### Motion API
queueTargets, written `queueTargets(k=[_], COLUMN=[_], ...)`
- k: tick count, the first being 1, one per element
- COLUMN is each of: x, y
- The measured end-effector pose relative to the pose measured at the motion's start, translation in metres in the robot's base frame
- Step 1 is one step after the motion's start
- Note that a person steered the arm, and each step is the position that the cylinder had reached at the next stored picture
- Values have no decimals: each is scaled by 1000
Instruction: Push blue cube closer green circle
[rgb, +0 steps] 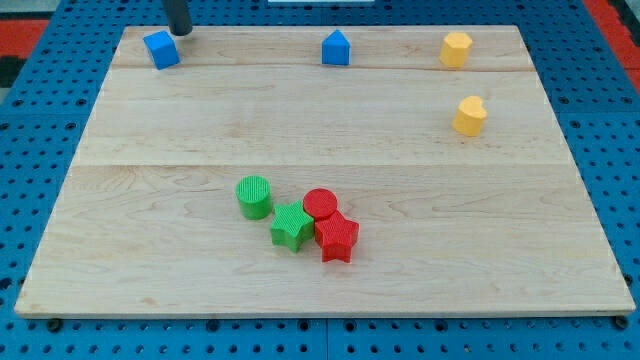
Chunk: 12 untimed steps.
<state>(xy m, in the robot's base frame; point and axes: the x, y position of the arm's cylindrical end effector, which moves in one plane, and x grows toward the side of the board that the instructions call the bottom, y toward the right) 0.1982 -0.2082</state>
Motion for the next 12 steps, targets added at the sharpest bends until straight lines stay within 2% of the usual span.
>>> queueTargets(k=[4, 8, 12], x=[15, 125, 212], y=[-35, 34, 104])
